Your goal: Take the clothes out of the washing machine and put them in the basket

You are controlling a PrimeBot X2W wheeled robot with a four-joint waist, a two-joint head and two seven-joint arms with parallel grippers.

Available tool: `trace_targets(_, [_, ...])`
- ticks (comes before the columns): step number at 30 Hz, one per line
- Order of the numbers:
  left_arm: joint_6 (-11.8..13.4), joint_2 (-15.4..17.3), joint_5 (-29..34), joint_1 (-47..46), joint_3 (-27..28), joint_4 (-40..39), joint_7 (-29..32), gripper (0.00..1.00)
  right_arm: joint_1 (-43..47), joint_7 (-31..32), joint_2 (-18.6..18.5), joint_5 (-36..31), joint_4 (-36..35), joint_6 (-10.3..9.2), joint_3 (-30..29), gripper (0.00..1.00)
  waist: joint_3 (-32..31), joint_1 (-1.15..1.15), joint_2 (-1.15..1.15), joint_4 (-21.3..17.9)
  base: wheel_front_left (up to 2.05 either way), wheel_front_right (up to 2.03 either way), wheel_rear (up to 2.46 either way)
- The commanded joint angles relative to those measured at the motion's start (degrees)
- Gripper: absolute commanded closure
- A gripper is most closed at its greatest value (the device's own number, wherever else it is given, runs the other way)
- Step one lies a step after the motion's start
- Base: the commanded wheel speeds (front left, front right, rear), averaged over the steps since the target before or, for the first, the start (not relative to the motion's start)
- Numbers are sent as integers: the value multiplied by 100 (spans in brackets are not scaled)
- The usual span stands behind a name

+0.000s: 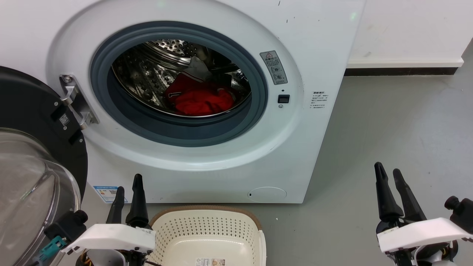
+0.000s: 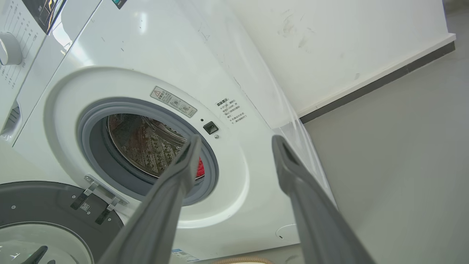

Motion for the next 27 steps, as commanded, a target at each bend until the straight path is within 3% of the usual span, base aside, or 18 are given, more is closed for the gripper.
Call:
trace_targets(1, [22,13,179,-21,-15,-104,-61,0,1,-51,-5,-192,-108,1,18,0,0,0,0,0,0,0,0])
trace_targets(27, [235,16,1867,194,-189,-249,-477,0,225,-472,-3,-1940,-507,0,167,0,14,0,0,-11,0,0,0])
